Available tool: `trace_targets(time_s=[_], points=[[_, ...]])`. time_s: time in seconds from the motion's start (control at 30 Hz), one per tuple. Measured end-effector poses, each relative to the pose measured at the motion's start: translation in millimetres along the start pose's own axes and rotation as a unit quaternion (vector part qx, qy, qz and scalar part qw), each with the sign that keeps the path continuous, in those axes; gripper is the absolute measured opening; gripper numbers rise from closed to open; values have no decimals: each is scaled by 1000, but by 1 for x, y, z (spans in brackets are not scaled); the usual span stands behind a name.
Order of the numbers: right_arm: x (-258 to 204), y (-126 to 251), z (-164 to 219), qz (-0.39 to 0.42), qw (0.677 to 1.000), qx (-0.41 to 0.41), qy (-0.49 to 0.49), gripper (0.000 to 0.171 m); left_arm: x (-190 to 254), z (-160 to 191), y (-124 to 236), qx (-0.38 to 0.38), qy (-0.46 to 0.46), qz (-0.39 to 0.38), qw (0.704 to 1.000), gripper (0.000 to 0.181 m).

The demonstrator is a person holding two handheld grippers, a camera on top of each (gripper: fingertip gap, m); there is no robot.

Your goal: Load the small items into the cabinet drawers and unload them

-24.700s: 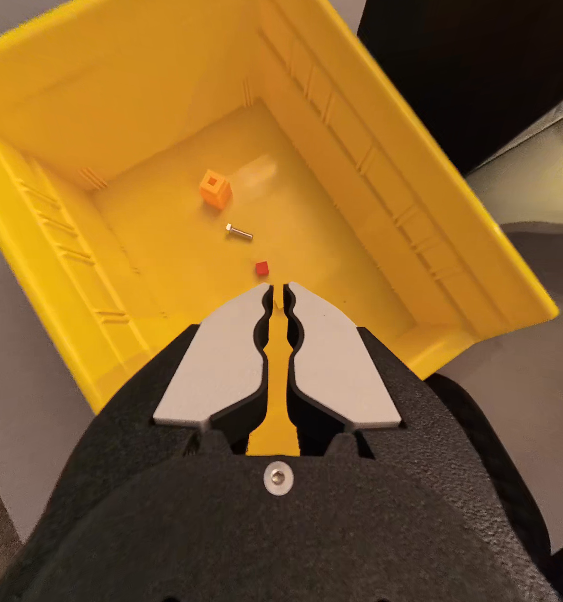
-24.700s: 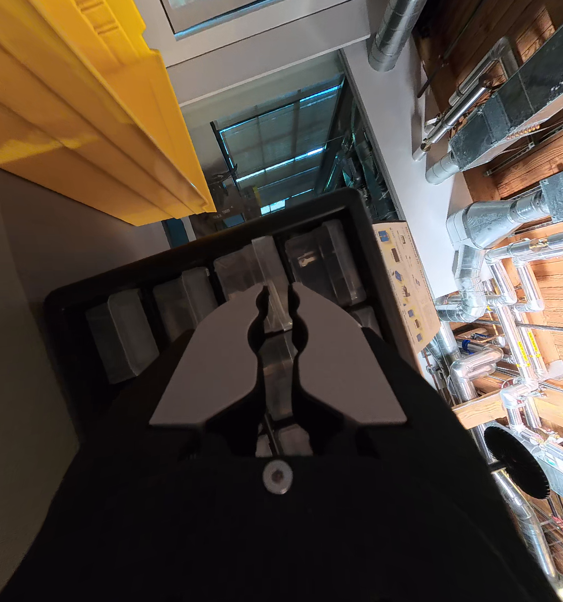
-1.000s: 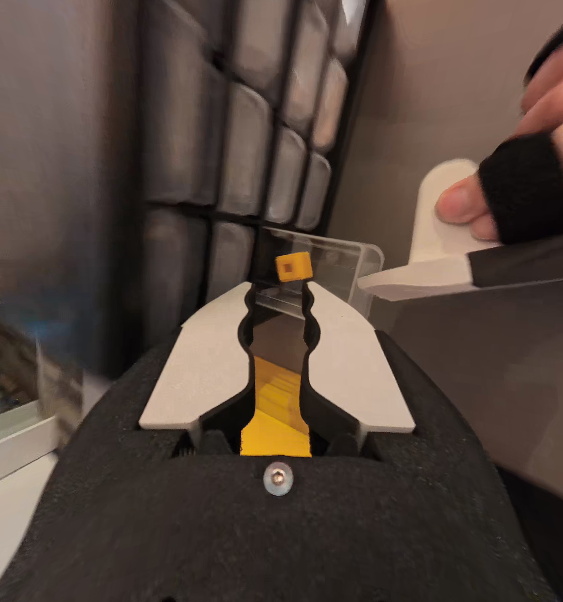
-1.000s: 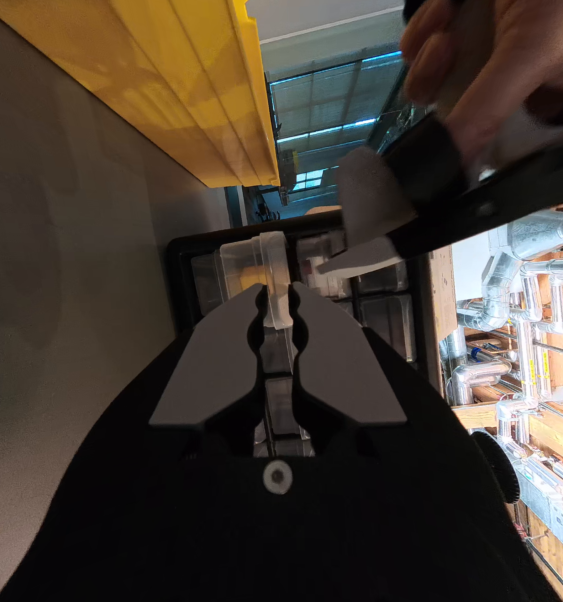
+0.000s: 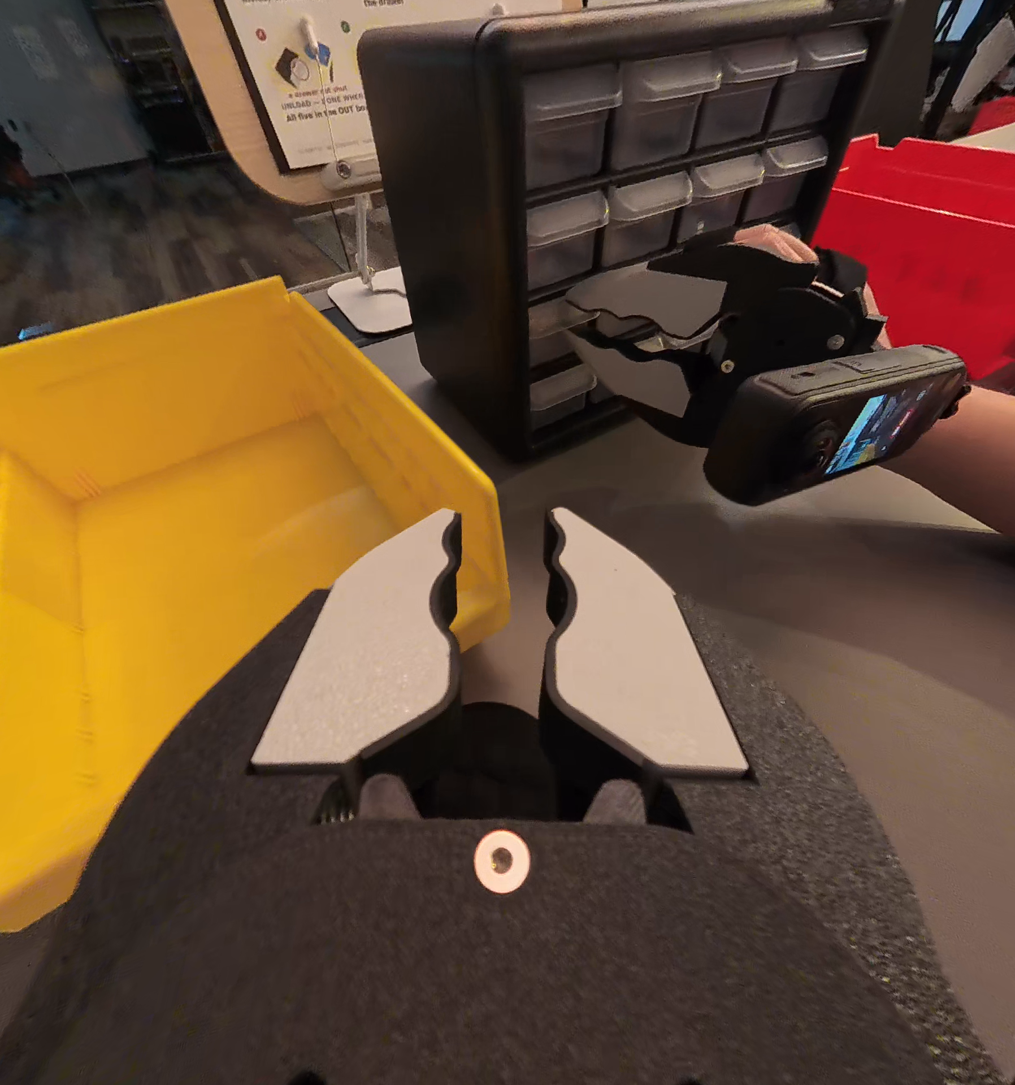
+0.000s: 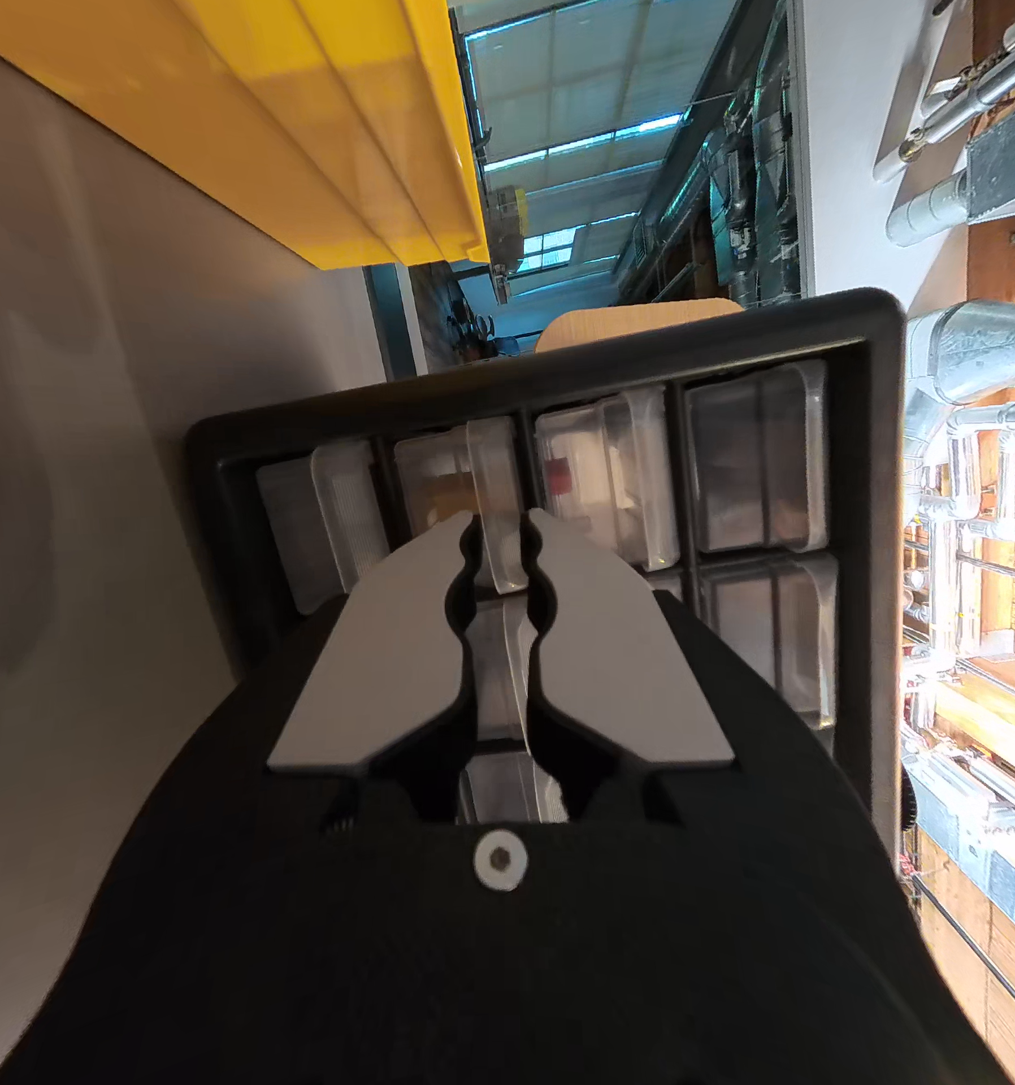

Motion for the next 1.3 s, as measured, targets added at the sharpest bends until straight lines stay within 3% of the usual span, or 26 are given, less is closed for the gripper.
trace_targets(time_s=[0.13,0.27,0.63,0.83,1.07,1.3], points=[[0,1,0,5,1000,1,-5,14,-1,-4,3,8,11,1,1000,28],[4,13,-1,16,1000,16,-14,19,2,-31,6,29,-12,7,999,36],[34,43,16,45,994,33,-93,17,17,-183,-18,91,-134,43,986,53],[8,41,4,1,996,67,-60,5,44,-242,-26,139,-108,89,980,49],[2,24,-6,9,997,48,-66,6,53,-254,-37,148,-94,112,978,49],[-2,9,1,4,996,19,-84,7,10,-238,-42,128,-90,50,986,48]])
Point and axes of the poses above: each gripper's, where its closed fingertips meet, y back along the fingers, z out of its underside, x = y × z across the jaws, the point moved 2 cm from there along y, back along the fingers
